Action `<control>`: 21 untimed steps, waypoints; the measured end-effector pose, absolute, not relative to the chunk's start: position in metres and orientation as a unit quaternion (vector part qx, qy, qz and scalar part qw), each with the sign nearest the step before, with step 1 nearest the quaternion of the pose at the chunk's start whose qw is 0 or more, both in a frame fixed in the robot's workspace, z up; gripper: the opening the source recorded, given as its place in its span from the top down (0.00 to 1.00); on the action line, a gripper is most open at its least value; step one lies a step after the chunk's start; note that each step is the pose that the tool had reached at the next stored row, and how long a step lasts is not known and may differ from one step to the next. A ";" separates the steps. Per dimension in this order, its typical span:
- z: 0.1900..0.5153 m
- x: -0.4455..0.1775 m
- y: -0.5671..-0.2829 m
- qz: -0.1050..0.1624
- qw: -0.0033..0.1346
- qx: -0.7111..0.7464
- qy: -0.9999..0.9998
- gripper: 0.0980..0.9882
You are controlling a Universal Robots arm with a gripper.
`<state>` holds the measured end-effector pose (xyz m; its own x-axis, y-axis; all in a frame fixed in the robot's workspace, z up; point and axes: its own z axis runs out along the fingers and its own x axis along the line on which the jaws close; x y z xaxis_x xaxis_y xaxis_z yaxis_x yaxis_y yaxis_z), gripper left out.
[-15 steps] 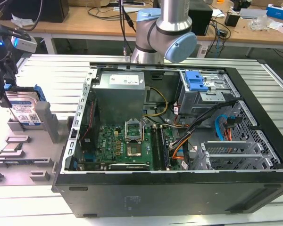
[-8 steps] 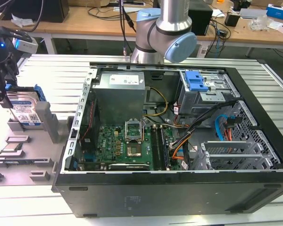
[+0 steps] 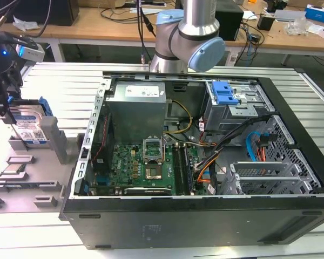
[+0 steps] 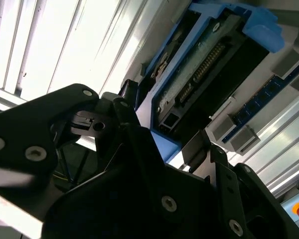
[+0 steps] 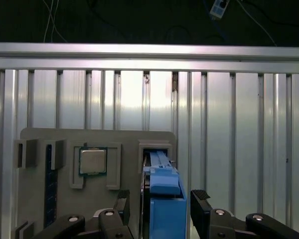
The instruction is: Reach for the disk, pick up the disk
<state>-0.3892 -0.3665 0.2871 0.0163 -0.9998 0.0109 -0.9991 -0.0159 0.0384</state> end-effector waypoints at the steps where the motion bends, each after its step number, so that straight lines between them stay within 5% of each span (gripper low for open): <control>1: 0.287 -0.389 -0.366 -0.010 0.018 0.713 -0.701 0.43; 8: 0.287 -0.389 -0.366 -0.010 0.017 0.713 -0.701 0.70; 21: 0.287 -0.389 -0.366 -0.010 0.018 0.713 -0.701 0.70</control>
